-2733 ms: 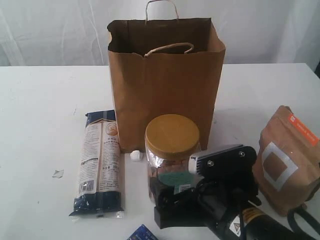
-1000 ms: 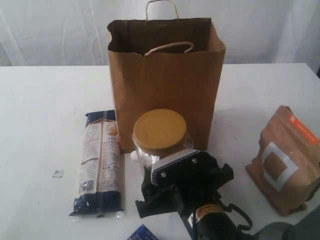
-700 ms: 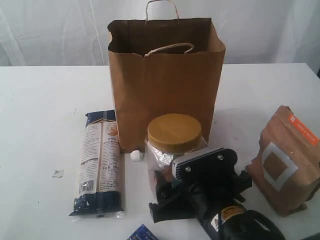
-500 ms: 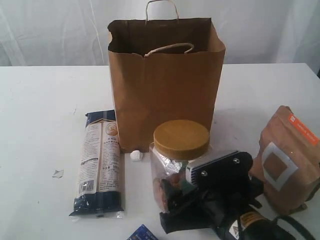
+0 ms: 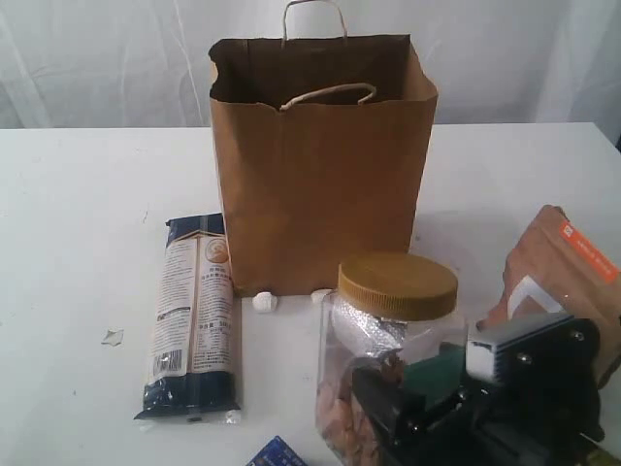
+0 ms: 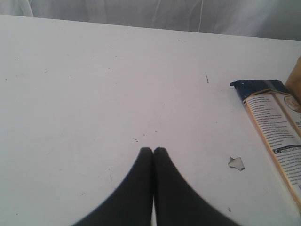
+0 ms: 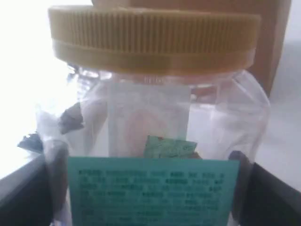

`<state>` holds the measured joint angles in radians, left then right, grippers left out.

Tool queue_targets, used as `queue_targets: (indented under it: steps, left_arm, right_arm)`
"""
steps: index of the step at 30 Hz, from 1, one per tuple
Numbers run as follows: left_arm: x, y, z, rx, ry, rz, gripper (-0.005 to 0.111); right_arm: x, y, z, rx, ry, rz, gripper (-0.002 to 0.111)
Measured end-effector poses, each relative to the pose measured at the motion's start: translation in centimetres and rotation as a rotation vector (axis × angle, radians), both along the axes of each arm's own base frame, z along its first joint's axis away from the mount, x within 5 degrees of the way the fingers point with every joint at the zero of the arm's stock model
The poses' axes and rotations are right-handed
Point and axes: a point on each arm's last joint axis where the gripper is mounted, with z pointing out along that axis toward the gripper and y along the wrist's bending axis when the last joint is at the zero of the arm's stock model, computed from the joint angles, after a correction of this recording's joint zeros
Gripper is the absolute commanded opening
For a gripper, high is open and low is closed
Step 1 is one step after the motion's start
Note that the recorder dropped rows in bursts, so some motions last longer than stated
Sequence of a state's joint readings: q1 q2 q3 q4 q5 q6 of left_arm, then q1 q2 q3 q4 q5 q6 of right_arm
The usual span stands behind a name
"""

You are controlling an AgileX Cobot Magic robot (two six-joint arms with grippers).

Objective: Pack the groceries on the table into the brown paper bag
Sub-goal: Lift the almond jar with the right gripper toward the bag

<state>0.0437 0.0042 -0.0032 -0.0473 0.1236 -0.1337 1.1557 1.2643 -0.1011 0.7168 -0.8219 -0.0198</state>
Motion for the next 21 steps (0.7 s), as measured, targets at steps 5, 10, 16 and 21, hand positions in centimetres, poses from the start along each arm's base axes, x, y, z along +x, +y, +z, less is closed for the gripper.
queue_targets:
  steps: [5,10,16,21]
  left_arm:
    - [0.0,0.0,0.0,0.000,0.000,0.000,0.000]
    - [0.0,0.0,0.0,0.000,0.000,0.000,0.000]
    - [0.0,0.0,0.0,0.000,0.000,0.000,0.000]
    - [0.0,0.0,0.0,0.000,0.000,0.000,0.000]
  right_arm:
    - [-0.7,-0.9,1.8,0.117,-0.019,0.027,0.000]
    - [-1.3,-1.6,3.1,0.198,-0.026,0.052,0.000]
    - [-2.1,-2.6,6.1,0.363,-0.084,0.092,0.000]
    - [-2.4,-0.4,12.1,0.333,-0.211,0.258,0.000]
